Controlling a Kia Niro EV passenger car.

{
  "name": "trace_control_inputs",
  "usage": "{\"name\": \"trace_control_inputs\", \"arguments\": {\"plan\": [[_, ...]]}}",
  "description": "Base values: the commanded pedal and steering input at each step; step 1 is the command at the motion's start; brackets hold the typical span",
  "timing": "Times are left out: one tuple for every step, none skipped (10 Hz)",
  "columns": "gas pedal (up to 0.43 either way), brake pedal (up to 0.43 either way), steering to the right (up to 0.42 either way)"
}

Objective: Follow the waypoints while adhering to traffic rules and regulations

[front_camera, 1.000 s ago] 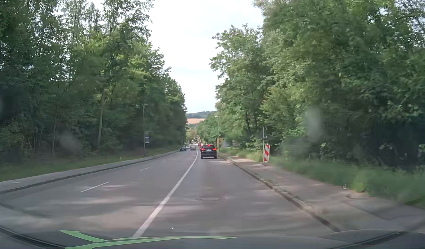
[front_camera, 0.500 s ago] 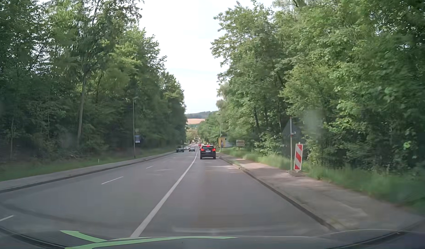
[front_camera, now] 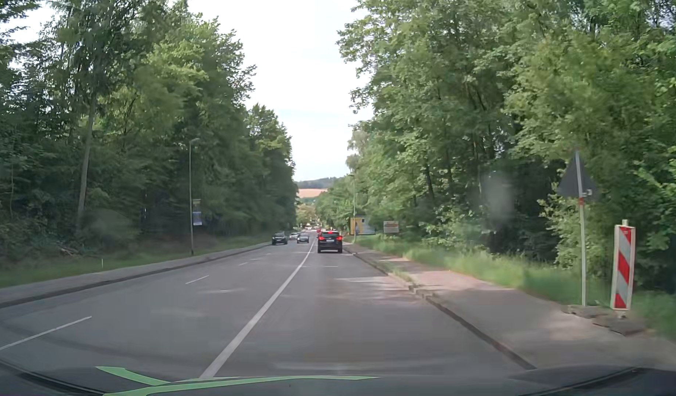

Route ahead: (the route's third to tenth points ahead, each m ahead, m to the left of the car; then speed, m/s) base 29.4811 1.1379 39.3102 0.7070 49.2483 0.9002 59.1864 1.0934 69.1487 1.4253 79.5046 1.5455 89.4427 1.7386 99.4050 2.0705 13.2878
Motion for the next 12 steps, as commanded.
{"name": "trace_control_inputs", "arguments": {"plan": [[0.0, 0.037, -0.006], [0.0, 0.037, -0.006], [0.0, 0.037, -0.007], [0.0, 0.037, -0.007], [0.0, 0.037, -0.008], [0.0, 0.037, -0.009], [0.0, 0.037, -0.01], [0.0, 0.037, -0.01], [0.0, 0.037, -0.011], [0.0, 0.037, -0.011], [0.0, 0.037, -0.011], [0.0, 0.037, -0.011]]}}
